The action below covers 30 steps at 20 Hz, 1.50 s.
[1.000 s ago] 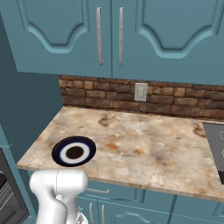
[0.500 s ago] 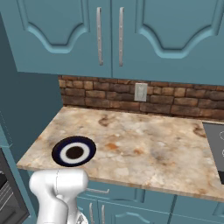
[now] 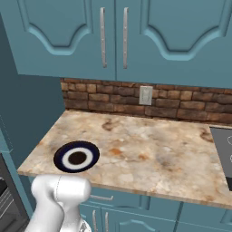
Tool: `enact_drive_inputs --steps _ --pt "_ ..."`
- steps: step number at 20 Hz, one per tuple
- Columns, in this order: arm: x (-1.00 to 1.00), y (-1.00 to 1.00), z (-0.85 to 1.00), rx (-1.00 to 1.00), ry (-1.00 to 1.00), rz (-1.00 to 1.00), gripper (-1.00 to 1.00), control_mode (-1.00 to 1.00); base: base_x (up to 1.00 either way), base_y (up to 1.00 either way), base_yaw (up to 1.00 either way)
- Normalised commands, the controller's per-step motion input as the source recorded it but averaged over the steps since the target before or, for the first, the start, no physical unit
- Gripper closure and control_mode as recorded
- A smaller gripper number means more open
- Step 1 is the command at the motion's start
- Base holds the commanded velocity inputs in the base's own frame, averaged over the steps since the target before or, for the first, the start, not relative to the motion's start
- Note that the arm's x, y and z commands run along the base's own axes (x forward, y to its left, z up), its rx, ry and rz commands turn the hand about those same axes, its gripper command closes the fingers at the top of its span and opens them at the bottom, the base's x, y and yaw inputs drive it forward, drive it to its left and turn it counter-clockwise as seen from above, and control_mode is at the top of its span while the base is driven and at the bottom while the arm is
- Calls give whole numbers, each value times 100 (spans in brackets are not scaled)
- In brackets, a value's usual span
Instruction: Place the chicken drumstick on the rack of the oven.
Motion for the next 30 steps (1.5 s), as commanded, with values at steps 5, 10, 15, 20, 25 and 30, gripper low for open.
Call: enact_drive_inputs --steps 5,10,15,20,25,30 --pt "29 64 -4 13 2 -36 100 -100 0 0 0" --pt "14 49 -37 2 -1 -15 100 -100 0 0 0" --pt "29 9 -44 5 0 -17 100 -100 0 0 0" --pt "29 -3 -53 1 1 -15 100 -100 0 0 0" --pt "37 0 -30 1 0 -2 100 -100 0 0 0" --pt "36 0 -22 0 0 0 100 -100 0 0 0"
